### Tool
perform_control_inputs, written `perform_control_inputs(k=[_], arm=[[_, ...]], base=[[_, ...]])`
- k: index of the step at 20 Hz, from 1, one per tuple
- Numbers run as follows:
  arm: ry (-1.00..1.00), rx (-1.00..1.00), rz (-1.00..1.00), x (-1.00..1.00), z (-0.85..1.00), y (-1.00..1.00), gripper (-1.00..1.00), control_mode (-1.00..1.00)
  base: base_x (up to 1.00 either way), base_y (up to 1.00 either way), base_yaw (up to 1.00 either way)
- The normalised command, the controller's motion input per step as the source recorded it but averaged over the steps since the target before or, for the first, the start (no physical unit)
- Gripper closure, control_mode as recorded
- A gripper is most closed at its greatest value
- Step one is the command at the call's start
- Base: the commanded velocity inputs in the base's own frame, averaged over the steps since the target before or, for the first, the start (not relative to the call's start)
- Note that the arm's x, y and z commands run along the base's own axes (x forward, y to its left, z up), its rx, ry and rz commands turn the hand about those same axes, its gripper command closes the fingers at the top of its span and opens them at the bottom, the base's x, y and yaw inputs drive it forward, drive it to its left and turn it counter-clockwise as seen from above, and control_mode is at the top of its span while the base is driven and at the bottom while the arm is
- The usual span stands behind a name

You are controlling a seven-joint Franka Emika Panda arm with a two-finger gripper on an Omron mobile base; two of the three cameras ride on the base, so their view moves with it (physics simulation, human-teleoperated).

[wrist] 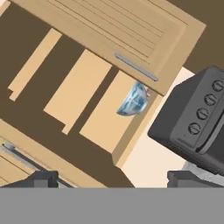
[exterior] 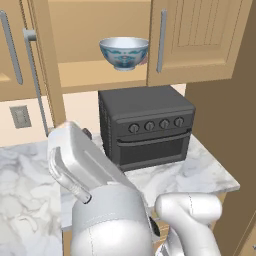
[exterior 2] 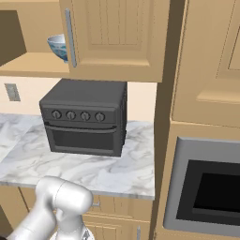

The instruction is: Pick the mug and place it in the sink. Pick the bowl and place it in the open cabinet and then close the cabinet.

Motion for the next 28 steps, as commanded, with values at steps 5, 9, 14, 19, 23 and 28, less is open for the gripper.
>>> perform_control_inputs(k=[5, 9, 14, 19, 23, 28], arm=[[0.0, -0.01, 0.0, -0.13, 0.0, 0.62, -1.0, -1.0], [0.0, 0.0, 0.0, -0.16, 0.0, 0.61, -1.0, -1.0], [-0.03, 0.0, -0.01, -0.17, 0.0, 0.6, -1.0, -1.0], [0.0, 0.0, 0.03, 0.0, 0.0, 0.54, -1.0, -1.0], [-0.03, 0.14, -0.14, 0.06, -0.04, 0.41, -1.0, -1.0], [-0.03, 0.16, -0.33, 0.22, -0.14, 0.24, -1.0, -1.0]], base=[[0.0, 0.0, 0.0], [0.0, 0.0, 0.0], [0.0, 0.0, 0.0], [0.0, 0.0, 0.0], [0.0, 0.0, 0.0], [0.0, 0.0, 0.0]])
